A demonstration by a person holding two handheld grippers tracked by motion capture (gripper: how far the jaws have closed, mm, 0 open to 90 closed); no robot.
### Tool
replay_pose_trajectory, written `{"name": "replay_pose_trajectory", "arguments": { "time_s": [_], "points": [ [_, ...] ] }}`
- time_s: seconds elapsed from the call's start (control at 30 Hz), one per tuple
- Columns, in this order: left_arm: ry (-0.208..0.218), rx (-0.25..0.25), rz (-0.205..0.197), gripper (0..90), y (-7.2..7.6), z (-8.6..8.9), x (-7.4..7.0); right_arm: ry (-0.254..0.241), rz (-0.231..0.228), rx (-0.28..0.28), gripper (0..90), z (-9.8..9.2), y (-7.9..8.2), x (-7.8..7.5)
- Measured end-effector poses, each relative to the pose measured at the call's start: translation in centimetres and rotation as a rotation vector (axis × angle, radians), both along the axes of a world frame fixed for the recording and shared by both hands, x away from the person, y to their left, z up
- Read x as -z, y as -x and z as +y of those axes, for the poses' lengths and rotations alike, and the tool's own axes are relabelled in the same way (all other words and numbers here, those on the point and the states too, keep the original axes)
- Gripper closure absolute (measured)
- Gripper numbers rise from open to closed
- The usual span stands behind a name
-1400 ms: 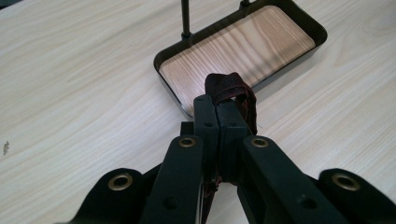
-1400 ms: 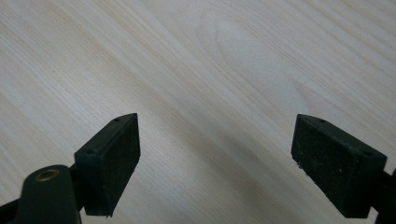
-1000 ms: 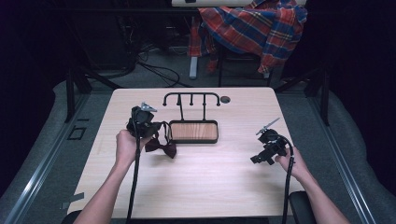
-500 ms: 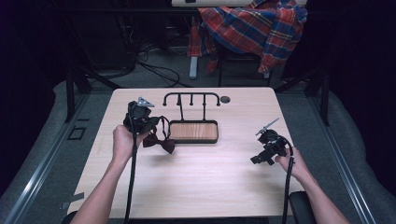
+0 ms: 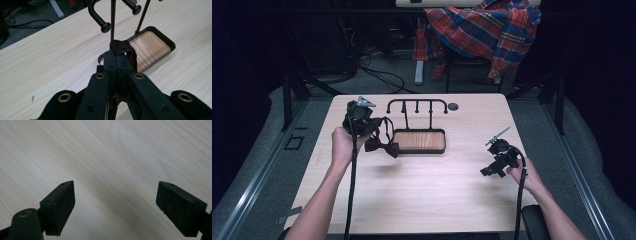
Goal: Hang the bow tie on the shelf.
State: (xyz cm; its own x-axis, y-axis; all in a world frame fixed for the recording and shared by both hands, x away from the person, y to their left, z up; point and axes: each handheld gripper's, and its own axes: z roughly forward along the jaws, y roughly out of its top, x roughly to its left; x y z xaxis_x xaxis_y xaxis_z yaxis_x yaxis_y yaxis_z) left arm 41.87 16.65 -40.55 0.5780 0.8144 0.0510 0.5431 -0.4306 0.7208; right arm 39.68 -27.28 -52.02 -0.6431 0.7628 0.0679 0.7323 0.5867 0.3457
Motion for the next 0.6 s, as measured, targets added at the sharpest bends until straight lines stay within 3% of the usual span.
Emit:
{"name": "replay_pose_trajectory", "arguments": {
  "time_s": [0.17,0.6],
  "points": [
    [0.020,0.013,0.010,88.9,-0.6,0.1,-0.7,0.026,0.008,-0.013,15.5,0.1,0.0,0.0],
    [-0.015,0.015,-0.005,88.8,-2.3,-0.9,-2.1,0.011,0.008,-0.006,15.5,0.0,0.0,0.1]
  ]
}}
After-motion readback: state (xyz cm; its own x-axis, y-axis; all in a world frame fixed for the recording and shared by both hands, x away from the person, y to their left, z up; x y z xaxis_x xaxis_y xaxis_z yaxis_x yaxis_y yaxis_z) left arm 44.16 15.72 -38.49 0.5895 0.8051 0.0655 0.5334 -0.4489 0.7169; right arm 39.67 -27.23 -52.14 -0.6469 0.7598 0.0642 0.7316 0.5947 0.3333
